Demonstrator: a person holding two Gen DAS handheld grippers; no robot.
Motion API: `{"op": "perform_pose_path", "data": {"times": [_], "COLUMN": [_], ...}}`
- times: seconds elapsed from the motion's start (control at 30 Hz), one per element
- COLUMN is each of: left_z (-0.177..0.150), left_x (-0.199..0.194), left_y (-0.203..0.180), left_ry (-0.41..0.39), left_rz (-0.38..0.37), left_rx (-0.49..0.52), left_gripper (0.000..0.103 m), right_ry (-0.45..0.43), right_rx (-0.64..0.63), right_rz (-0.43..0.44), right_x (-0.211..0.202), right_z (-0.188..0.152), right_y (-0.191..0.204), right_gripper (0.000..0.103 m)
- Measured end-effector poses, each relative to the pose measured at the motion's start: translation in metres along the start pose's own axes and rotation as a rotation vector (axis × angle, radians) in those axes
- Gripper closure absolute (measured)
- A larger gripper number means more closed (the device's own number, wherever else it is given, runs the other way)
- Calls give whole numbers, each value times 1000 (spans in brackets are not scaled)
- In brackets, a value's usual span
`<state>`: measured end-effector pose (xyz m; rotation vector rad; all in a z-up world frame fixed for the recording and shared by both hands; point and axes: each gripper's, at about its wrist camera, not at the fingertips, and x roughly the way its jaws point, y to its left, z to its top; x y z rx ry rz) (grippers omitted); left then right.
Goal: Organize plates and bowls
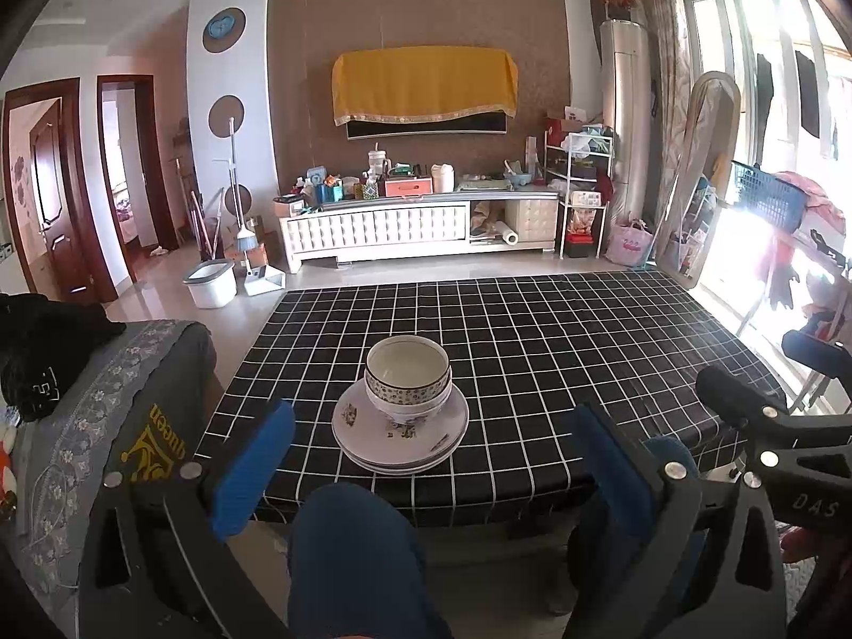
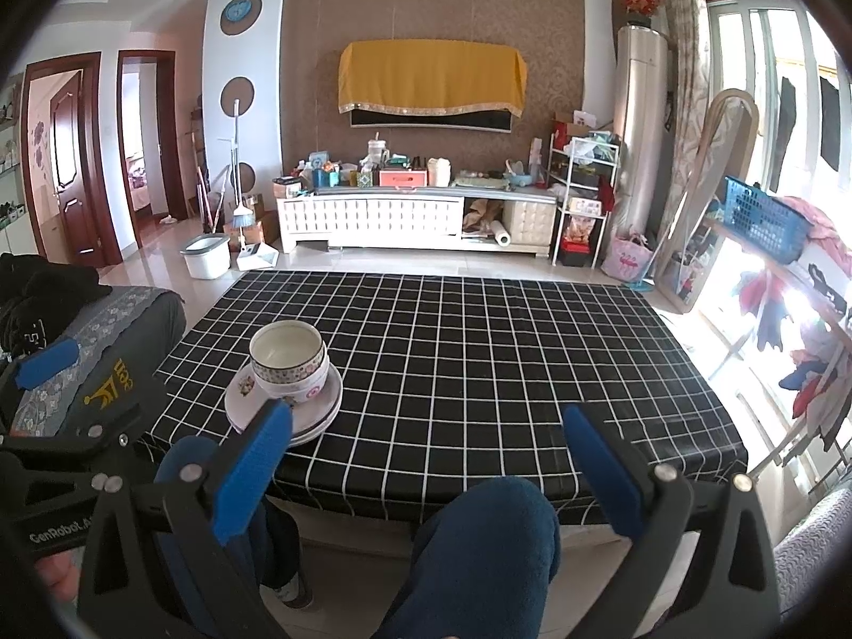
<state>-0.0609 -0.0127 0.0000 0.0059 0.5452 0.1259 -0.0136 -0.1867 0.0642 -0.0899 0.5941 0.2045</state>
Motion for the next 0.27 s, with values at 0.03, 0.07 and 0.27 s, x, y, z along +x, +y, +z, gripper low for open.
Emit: {"op": "perform_pose_path", "data": {"times": [0.03, 0.07, 0.27], "left_z": [-2, -2, -4], "left_x": [0, -1, 1], "left_y": [0, 1, 2], "left_ry": [-1, -2, 4], "left_rz": [2, 3, 4], "left_rx": [0, -1, -7], "left_gripper": [0, 0, 0], "right_ry": [-1, 0, 3], "right_rx": [1, 1, -5], "right_rz": [0, -2, -9], "right_x": [0, 0, 2], "right_z": [0, 0, -1], "right_y": [0, 0, 1], "right_gripper": [0, 0, 0]}}
